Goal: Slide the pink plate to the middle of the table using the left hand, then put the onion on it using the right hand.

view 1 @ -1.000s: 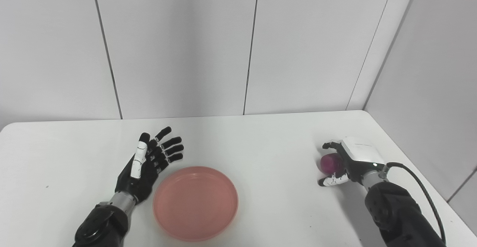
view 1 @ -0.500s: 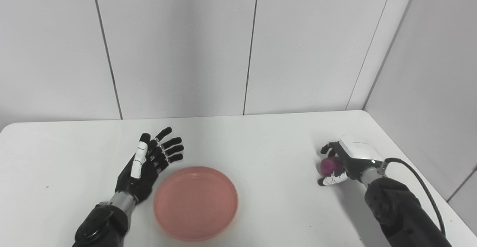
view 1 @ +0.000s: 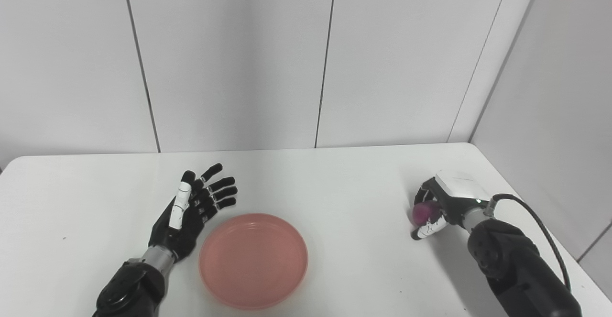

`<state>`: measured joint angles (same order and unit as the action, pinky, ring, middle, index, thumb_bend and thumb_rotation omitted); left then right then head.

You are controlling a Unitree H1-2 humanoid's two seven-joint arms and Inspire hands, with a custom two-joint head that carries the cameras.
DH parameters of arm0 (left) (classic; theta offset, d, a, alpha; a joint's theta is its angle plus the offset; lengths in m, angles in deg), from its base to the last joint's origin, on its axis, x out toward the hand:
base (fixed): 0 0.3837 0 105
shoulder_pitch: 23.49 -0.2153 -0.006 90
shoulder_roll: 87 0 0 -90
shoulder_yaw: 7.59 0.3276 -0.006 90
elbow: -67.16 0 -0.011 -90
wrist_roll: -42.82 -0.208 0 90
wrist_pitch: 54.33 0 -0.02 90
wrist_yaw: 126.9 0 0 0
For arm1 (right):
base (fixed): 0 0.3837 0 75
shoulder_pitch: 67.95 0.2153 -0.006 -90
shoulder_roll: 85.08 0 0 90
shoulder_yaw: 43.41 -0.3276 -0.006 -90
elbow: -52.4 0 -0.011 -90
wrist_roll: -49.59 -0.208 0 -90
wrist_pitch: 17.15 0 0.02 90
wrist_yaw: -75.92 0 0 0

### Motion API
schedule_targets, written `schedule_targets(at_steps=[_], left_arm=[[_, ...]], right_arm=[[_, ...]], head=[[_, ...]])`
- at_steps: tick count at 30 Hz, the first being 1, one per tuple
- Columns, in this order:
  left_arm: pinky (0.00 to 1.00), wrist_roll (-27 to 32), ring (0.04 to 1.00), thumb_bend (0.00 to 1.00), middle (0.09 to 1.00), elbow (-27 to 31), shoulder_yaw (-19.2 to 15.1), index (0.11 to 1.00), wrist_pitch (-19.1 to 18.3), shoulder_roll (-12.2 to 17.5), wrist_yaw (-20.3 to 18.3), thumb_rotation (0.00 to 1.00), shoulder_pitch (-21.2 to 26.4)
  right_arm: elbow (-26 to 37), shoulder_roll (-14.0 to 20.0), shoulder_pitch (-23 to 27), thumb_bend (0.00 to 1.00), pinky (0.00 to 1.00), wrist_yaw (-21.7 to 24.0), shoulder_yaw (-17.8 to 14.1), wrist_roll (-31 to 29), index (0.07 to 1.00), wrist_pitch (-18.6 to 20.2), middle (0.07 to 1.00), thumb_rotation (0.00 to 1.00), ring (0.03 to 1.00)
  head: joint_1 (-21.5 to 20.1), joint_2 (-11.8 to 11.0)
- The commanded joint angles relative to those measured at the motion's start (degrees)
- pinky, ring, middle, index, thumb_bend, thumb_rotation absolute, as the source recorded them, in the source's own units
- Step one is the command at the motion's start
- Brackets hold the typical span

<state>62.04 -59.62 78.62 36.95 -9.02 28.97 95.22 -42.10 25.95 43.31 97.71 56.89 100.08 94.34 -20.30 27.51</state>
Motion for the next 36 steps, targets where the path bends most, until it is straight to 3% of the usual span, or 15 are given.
schedule_targets(at_steps=[1,8,16,20,25,27,32,36], left_arm=[[0.77,-1.64,0.775,0.78,0.770,-3.59,0.38,0.866,-5.18,0.85,2.12,0.87,-3.14],[0.76,-1.55,0.767,0.78,0.761,-3.97,0.22,0.857,-4.90,0.83,2.07,0.86,-3.09],[0.76,-1.59,0.774,0.77,0.771,-3.44,0.09,0.858,-5.45,0.52,2.62,0.87,-3.07],[0.75,-1.68,0.773,0.78,0.775,-3.09,0.19,0.857,-5.96,0.06,3.28,0.86,-3.04],[0.75,-2.31,0.758,0.78,0.767,-2.44,0.77,0.861,-5.80,-0.52,4.26,0.86,-3.24],[0.74,-2.62,0.757,0.78,0.765,-2.14,1.09,0.863,-5.75,-0.62,4.60,0.86,-3.36],[0.74,-2.93,0.757,0.80,0.763,-1.62,1.62,0.864,-5.82,-0.91,5.32,0.85,-3.59],[0.75,-3.12,0.761,0.79,0.756,-1.42,2.15,0.861,-5.91,-1.46,6.21,0.86,-3.78]], right_arm=[[-1.44,1.85,-1.15,0.53,0.29,2.84,0.97,0.49,0.511,2.24,0.445,0.00,0.374],[1.63,2.70,-0.99,0.53,0.30,3.41,1.38,-1.25,0.501,1.21,0.462,0.00,0.401],[12.30,3.72,0.41,0.53,0.35,5.43,1.93,-2.15,0.484,-1.53,0.490,0.00,0.440],[18.04,3.64,2.46,0.53,0.38,9.36,2.91,-0.16,0.475,-0.28,0.509,0.00,0.482],[23.05,2.52,4.71,0.52,0.25,11.45,3.17,0.37,0.515,-1.32,0.402,0.00,0.324],[24.34,2.03,5.56,0.52,0.24,11.09,3.29,-0.15,0.515,-2.58,0.398,0.00,0.311],[26.62,0.66,7.58,0.52,0.26,11.71,3.78,-0.50,0.514,-4.34,0.403,0.00,0.329],[27.43,-1.38,9.25,0.53,0.33,11.57,4.57,-0.98,0.507,-6.07,0.446,0.00,0.402]], head=[[0.02,0.06],[0.09,0.04],[2.55,0.82],[5.03,0.98],[7.30,1.19],[8.15,1.28],[10.21,1.25],[12.23,1.13]])
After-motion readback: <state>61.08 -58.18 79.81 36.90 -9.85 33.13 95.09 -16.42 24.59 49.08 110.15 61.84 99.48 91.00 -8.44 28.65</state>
